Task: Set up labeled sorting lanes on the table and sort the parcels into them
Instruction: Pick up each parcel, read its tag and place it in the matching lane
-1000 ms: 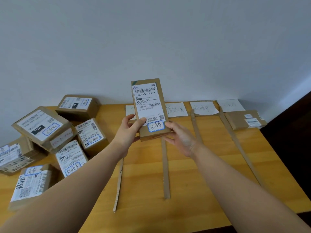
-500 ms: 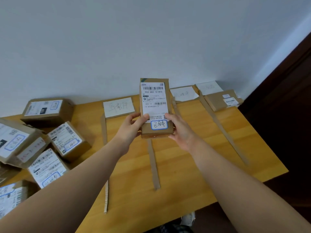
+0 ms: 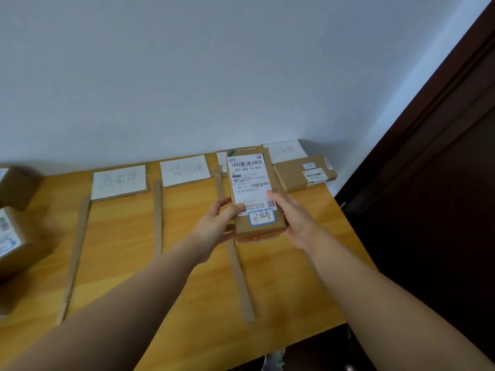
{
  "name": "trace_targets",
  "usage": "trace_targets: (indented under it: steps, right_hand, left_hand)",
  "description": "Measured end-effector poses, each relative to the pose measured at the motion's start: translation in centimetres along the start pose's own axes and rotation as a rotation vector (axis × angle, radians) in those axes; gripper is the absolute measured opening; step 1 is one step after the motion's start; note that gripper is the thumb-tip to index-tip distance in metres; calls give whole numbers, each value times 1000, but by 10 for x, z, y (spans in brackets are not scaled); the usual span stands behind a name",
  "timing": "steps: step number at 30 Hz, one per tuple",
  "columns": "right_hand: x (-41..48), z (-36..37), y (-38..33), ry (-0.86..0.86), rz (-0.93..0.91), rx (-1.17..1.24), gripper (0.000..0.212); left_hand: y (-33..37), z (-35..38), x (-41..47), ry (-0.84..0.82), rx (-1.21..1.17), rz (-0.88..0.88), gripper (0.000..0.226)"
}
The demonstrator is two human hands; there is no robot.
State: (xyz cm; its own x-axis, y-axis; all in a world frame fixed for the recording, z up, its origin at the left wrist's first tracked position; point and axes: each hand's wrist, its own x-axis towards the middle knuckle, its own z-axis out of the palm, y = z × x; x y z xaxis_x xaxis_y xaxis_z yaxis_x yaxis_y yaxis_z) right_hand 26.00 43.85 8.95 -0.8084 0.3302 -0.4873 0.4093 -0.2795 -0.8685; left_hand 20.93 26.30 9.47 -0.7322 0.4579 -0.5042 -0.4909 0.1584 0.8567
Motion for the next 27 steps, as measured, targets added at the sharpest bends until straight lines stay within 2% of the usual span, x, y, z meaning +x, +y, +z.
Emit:
trace_targets:
  steps: [6,14,18,27]
  right_hand:
    - [25,-87,-14,15,23,-93,45]
    - [56,-172,1,98,147,-187,45]
    - [63,-196,3,132,174,-183,43]
    - [78,-223,14,131,212,-244,41]
  left_hand:
    - [-7,74,29,-5,139,-54,52]
    - [-11,110,60,72,240,-91,44]
    - [-14,119,72,90,281,-131,45]
    - [-16,131,91,150,303,-107,41]
